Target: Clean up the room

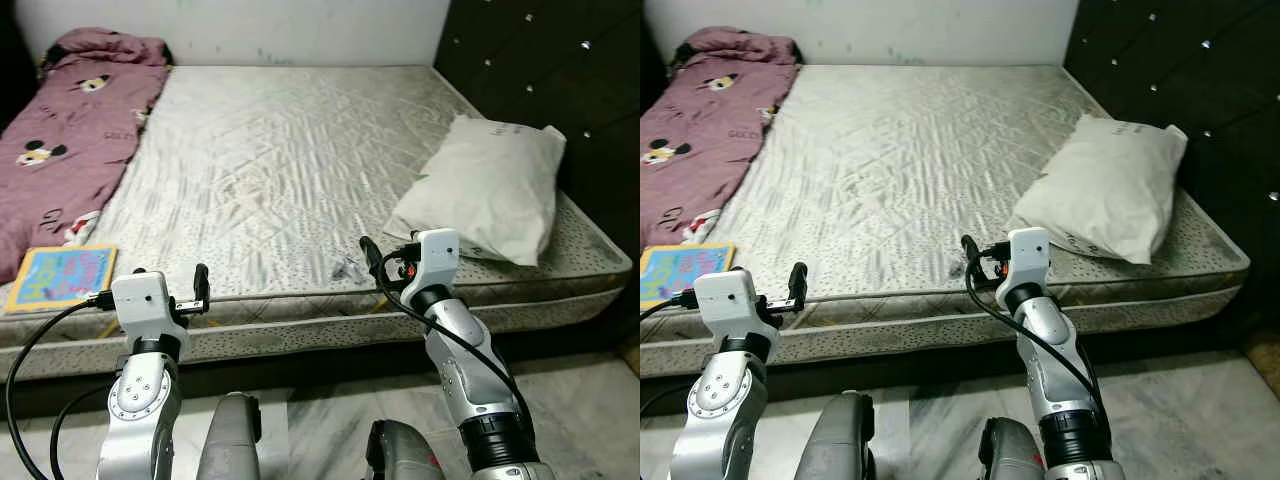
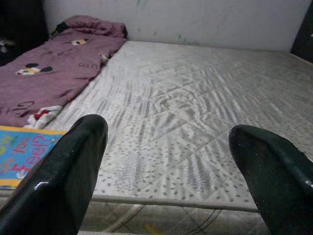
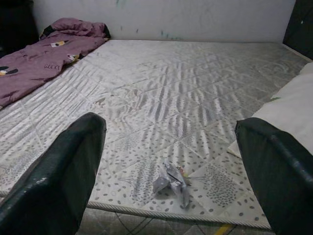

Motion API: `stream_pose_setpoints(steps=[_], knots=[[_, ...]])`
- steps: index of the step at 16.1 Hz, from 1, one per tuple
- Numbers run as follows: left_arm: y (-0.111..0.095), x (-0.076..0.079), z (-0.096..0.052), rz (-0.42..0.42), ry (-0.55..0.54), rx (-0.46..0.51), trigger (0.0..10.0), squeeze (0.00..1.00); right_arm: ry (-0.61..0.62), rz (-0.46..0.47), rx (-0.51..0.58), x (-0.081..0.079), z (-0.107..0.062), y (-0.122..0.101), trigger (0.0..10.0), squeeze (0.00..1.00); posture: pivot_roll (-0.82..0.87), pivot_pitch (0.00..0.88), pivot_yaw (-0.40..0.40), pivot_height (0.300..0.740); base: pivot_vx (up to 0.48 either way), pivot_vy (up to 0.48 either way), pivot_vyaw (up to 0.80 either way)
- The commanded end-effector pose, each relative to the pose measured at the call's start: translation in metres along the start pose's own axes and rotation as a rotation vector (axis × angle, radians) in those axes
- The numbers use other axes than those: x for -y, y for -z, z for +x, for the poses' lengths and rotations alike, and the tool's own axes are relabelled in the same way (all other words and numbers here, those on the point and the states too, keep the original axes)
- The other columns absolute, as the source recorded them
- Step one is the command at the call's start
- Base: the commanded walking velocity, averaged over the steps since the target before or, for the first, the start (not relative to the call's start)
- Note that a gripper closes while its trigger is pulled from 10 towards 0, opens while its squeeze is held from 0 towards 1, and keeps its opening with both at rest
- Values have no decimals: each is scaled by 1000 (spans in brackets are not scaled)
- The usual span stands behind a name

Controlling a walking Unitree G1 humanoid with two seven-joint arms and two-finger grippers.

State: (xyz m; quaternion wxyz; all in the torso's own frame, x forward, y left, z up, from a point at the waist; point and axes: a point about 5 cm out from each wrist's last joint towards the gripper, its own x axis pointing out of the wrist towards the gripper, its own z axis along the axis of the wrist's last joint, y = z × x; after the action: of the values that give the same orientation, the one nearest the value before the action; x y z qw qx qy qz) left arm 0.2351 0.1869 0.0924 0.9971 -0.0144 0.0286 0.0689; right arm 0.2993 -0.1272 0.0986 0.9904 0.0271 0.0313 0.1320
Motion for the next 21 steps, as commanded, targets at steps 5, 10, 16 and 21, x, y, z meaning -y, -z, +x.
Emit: stream_pose_setpoints(steps=[5, 10, 16, 21], knots=[[-6, 1, 1, -15, 15, 14, 10000, 0, -37, -14, 20, -4, 4, -5, 10000, 0, -42, 16, -27, 651, 352, 0, 0], [-6, 2, 1, -21, 23, 10, 10000, 0, -39, -8, 24, -4, 3, -6, 10000, 0, -45, 21, -26, 651, 361, 0, 0], [-4, 3, 1, -27, 35, -5, 10000, 0, -46, 10, 18, -4, 4, -4, 10000, 0, -42, 18, -30, 651, 97, 0, 167], [-4, 3, 1, -24, 35, -1, 10000, 0, -77, -25, 22, -9, 4, -4, 10000, 0, -35, 14, -33, 651, 0, 0, 314]])
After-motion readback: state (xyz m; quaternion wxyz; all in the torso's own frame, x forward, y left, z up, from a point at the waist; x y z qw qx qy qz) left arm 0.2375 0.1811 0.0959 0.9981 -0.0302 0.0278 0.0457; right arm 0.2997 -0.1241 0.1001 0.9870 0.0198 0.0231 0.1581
